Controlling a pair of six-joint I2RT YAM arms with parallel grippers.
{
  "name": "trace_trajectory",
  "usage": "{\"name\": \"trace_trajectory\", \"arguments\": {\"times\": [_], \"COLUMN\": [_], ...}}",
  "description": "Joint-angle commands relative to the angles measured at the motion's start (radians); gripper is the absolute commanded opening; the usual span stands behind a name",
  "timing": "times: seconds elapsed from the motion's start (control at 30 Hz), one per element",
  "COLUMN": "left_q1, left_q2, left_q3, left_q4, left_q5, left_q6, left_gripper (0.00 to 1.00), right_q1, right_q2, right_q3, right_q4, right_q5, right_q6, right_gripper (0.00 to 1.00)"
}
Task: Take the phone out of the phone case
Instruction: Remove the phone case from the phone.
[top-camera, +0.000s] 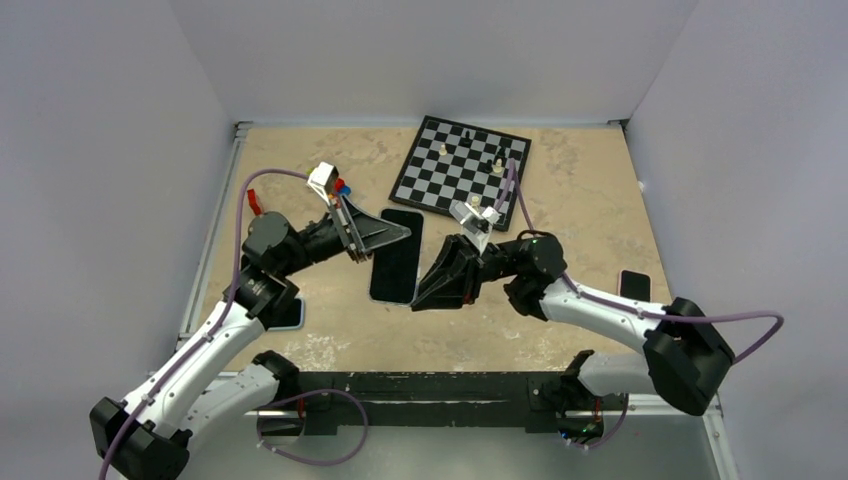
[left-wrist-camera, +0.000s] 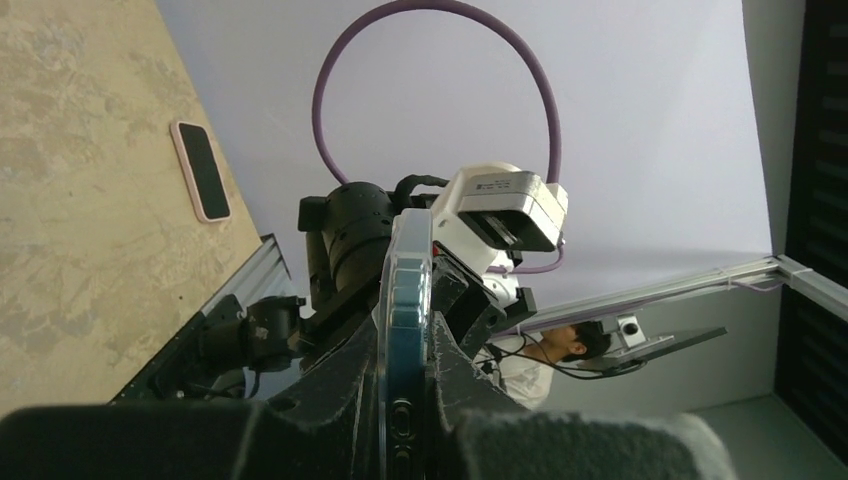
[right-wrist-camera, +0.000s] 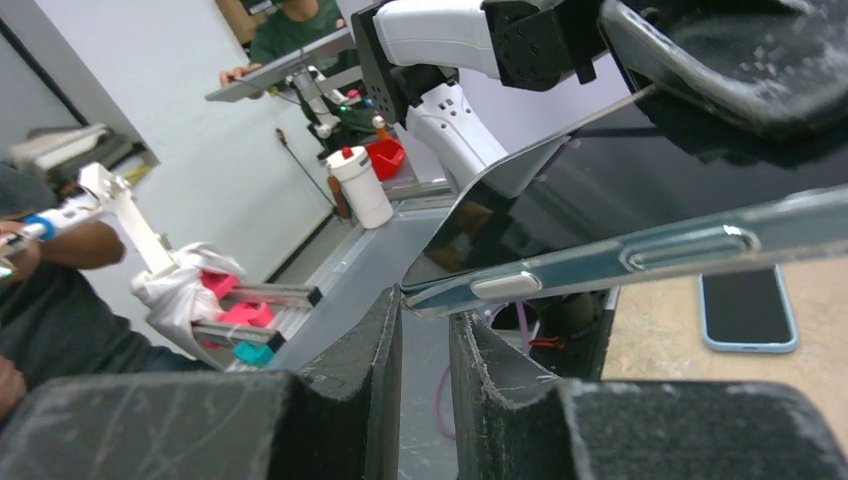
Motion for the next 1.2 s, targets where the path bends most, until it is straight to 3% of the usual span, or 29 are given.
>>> {"name": "trace_trajectory", "arguments": {"times": [0.0,0.2,0.37,0.57,0.67,0.77,0.83,0.87,0.9,1.03,1.17], "left_q1": [-0.006,-0.006,-0.005,-0.005,-0.005,-0.005,-0.002,-0.003,-0.002,-0.002,-0.003], "left_q2": [0.014,-0.021,-0.043,-0.064,-0.086,-0.113,-0.122,-0.124,-0.124,-0.11,-0.1], "left_q3": [0.013,-0.029,-0.013,0.011,0.019,0.03,0.036,0.039,0.038,0.041,0.041], "left_q4": [0.018,0.139,0.19,0.239,0.203,0.114,0.086,0.079,0.075,0.087,0.095], "left_q5": [0.024,0.038,0.03,0.002,-0.022,-0.062,-0.082,-0.09,-0.093,-0.095,-0.095], "left_q6": [-0.168,-0.25,-0.24,-0.168,-0.087,0.016,0.065,0.086,0.096,0.106,0.105], "left_gripper": [0.0,0.0,0.0,0.0,0.0,0.0,0.0,0.0,0.0,0.0,0.0], "right_q1": [0.025,0.026,0.024,0.024,0.024,0.026,0.026,0.026,0.025,0.026,0.032], "right_q2": [-0.082,-0.074,-0.015,-0.001,-0.028,-0.075,-0.106,-0.116,-0.122,-0.124,-0.106], "right_q3": [0.099,0.21,0.269,0.273,0.223,0.161,0.119,0.106,0.096,0.063,0.079], "right_q4": [-0.302,-0.665,-0.768,-0.896,-0.862,-0.771,-0.703,-0.668,-0.635,-0.454,-0.388], "right_q5": [0.178,0.457,0.643,0.71,0.558,0.403,0.326,0.286,0.249,0.143,0.119], "right_q6": [-0.397,-0.702,-0.677,-0.575,-0.552,-0.479,-0.42,-0.392,-0.361,-0.251,-0.207], "right_gripper": [0.0,0.0,0.0,0.0,0.01,0.29,0.41,0.59,0.63,0.62,0.6]}}
